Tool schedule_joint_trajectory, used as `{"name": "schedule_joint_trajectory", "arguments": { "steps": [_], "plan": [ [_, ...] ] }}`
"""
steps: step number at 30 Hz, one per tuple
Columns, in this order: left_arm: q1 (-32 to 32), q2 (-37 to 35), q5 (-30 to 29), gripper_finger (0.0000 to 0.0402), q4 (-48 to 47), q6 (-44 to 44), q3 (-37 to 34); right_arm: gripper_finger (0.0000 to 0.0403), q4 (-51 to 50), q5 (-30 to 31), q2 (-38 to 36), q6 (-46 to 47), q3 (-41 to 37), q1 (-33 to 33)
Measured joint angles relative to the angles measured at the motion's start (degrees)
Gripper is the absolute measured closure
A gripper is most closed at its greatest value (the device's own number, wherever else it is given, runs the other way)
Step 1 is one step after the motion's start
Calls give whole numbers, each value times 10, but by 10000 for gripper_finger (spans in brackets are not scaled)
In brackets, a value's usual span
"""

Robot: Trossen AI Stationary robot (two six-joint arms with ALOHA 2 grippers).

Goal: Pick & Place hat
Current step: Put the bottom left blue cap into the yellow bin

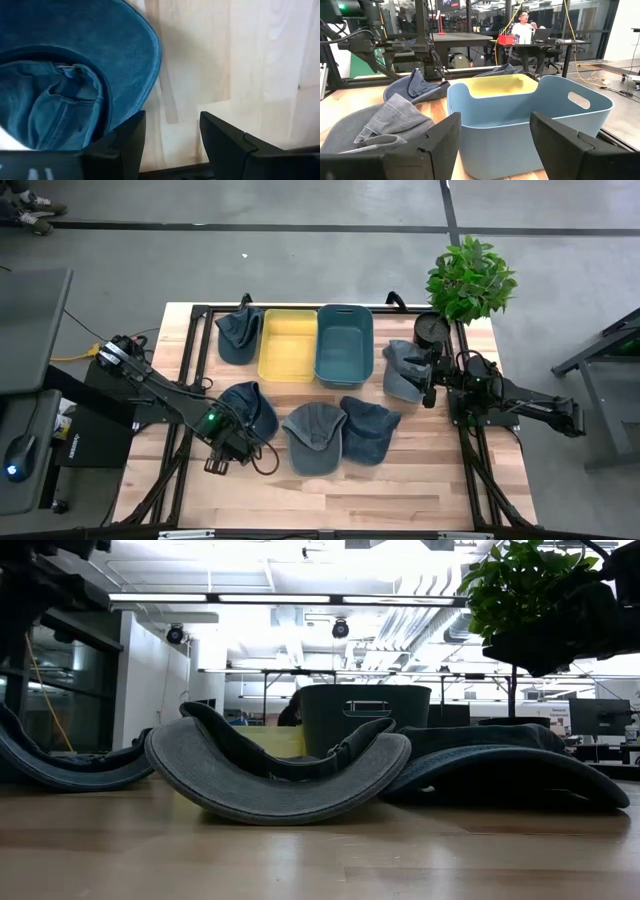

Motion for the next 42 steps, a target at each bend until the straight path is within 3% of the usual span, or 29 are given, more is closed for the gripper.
{"name": "schedule_joint_trajectory", "arguments": {
  "steps": [8,16,20,28,35,42],
  "plan": [
    [0,2,-21,205,-14,1,-1,171,0,0,0,0,0,0],
    [0,2,-2,90,36,26,-55,171,0,0,0,0,0,0],
    [0,2,-42,51,28,22,-80,171,0,0,0,0,0,0],
    [0,2,-117,56,14,28,-82,171,0,0,0,0,0,0],
    [9,2,-84,59,37,42,-122,171,0,0,0,0,0,0],
    [40,2,-97,59,52,41,-144,171,0,0,0,0,0,0]
  ]
}}
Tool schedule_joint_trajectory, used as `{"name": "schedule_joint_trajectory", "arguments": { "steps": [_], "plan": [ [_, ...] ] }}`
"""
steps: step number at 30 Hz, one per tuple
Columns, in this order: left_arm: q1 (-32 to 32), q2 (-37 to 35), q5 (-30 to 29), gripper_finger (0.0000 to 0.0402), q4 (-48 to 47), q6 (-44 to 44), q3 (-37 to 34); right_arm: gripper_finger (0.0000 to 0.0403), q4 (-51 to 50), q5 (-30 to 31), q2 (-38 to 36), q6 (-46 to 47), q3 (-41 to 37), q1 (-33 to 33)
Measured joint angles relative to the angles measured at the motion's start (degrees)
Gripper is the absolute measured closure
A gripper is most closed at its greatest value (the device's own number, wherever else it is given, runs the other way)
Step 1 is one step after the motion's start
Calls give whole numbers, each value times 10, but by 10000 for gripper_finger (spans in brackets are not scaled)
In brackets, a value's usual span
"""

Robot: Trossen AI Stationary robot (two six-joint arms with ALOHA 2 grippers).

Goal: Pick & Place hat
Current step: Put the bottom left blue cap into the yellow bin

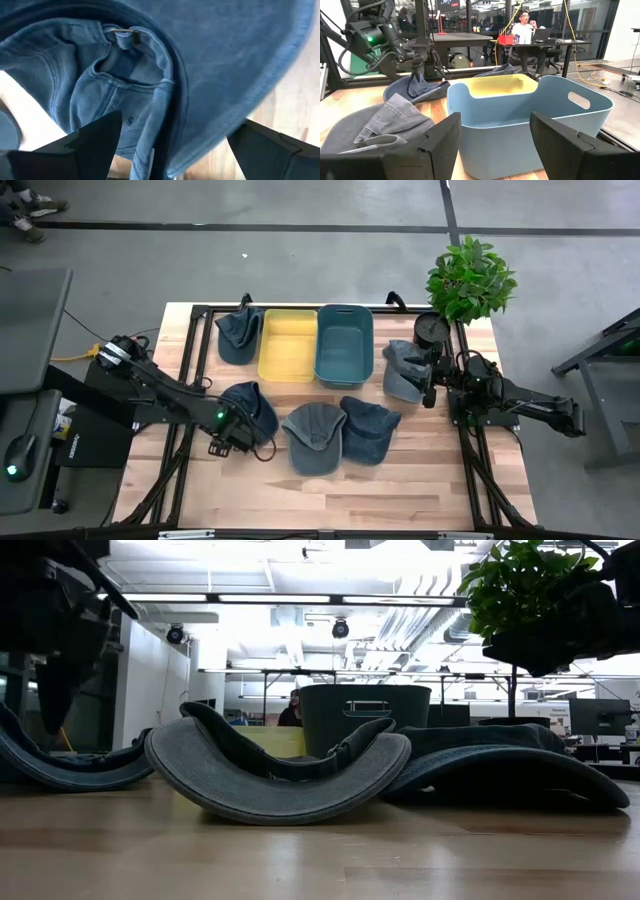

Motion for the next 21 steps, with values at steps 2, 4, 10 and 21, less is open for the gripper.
{"name": "schedule_joint_trajectory", "arguments": {
  "steps": [2,4,10,21],
  "plan": [
    [8,0,0,59,3,3,-7,171,0,0,0,0,0,0],
    [17,0,0,59,14,7,-13,171,0,0,0,0,0,0],
    [25,0,0,59,39,8,-28,171,0,0,0,0,0,0],
    [24,0,-2,60,60,8,-41,171,0,0,0,0,0,0]
  ]
}}
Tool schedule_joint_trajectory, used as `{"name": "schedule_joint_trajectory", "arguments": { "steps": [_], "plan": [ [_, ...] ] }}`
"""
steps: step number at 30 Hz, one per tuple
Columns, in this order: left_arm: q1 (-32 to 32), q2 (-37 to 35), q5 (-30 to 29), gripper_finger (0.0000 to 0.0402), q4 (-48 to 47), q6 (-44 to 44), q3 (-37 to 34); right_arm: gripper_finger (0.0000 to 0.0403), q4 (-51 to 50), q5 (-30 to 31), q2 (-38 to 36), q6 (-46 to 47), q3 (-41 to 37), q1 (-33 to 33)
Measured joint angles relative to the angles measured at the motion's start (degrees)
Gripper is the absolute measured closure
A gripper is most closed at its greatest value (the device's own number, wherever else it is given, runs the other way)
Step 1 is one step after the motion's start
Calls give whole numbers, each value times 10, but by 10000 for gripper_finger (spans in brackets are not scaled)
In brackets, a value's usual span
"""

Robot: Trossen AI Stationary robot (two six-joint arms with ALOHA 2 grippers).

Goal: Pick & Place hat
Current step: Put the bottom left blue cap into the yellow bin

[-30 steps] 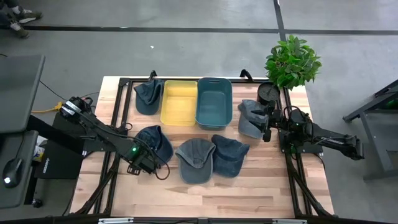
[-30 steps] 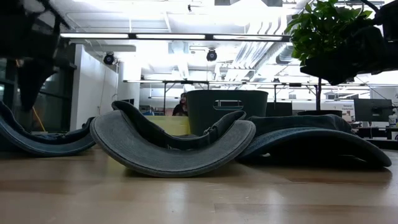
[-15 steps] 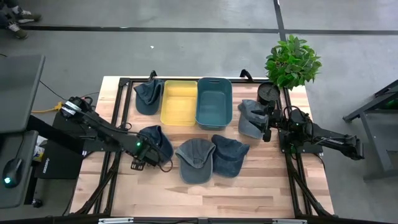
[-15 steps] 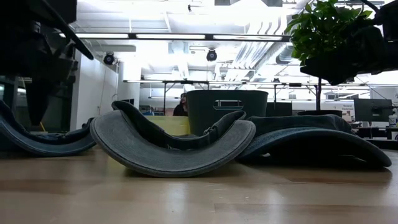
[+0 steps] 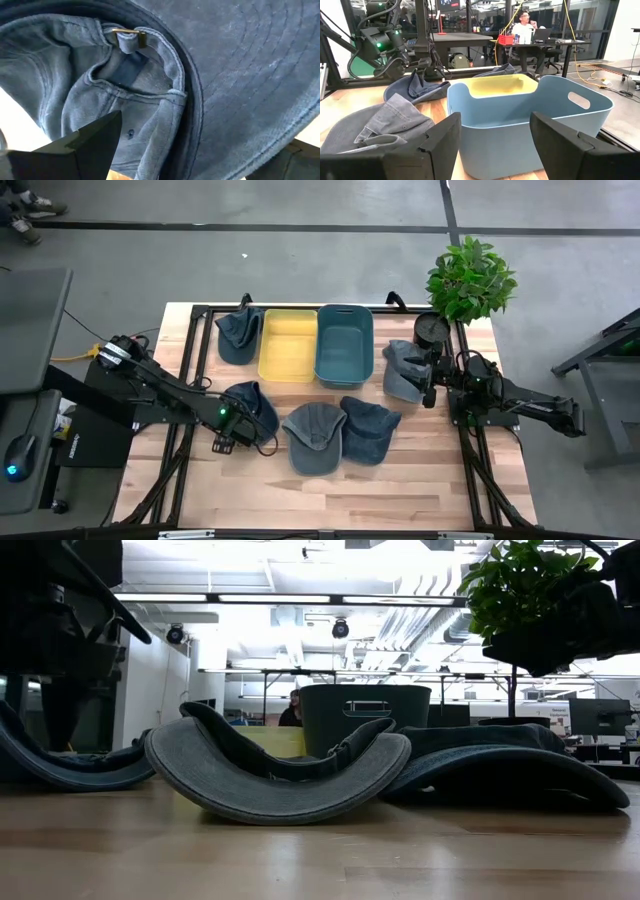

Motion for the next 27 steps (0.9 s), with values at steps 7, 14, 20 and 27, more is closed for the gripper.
{"name": "schedule_joint_trajectory", "arguments": {
  "steps": [7,14,20,27],
  "plan": [
    [0,0,-9,60,0,-24,0,171,0,0,0,0,0,0],
    [0,0,-9,60,0,-39,0,171,0,0,0,0,0,0],
    [0,0,-1,60,1,-41,0,171,0,0,0,0,0,0],
    [0,0,3,60,6,-43,0,171,0,0,0,0,0,0]
  ]
}}
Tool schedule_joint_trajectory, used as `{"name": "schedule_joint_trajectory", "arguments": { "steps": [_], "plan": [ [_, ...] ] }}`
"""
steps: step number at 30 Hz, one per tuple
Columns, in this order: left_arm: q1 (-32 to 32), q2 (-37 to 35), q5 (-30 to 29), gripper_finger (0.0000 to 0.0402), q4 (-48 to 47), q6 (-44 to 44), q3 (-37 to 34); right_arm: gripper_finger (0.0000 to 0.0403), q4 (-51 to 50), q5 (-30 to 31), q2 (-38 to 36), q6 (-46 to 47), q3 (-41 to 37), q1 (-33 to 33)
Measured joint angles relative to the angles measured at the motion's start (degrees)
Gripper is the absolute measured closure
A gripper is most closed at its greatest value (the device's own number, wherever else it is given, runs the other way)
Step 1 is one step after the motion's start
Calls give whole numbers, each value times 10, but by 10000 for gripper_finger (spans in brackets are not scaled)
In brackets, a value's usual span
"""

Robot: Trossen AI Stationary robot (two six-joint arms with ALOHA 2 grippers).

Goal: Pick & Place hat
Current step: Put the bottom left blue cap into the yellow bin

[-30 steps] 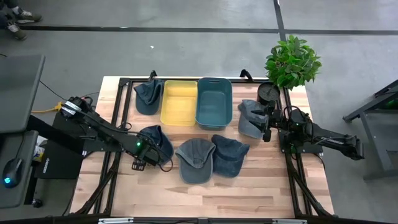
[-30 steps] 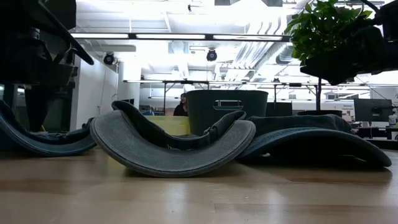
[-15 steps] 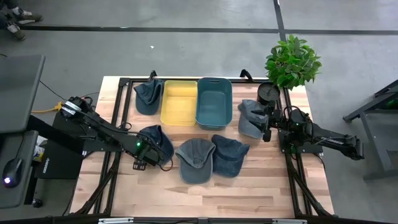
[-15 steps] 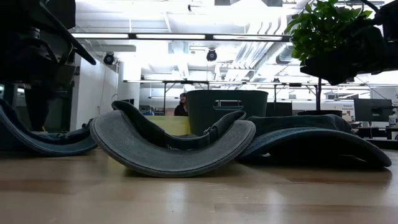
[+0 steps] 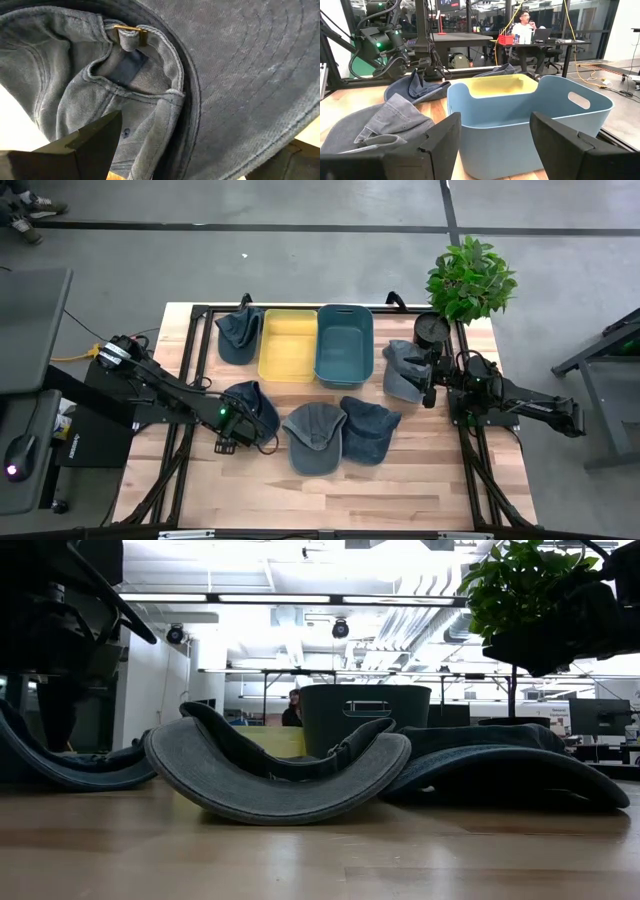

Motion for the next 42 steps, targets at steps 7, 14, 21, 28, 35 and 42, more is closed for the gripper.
{"name": "schedule_joint_trajectory", "arguments": {
  "steps": [7,14,21,28,35,42],
  "plan": [
    [0,0,0,60,0,2,0,171,0,0,0,0,0,0],
    [0,0,1,87,0,2,0,171,0,0,0,0,0,0],
    [0,0,4,181,-1,2,0,171,0,0,0,0,0,0],
    [0,0,18,278,-6,0,0,171,0,0,0,0,0,0],
    [0,0,31,382,-10,0,0,171,0,0,0,0,0,0],
    [0,0,45,389,-10,0,1,171,0,0,0,0,0,0]
  ]
}}
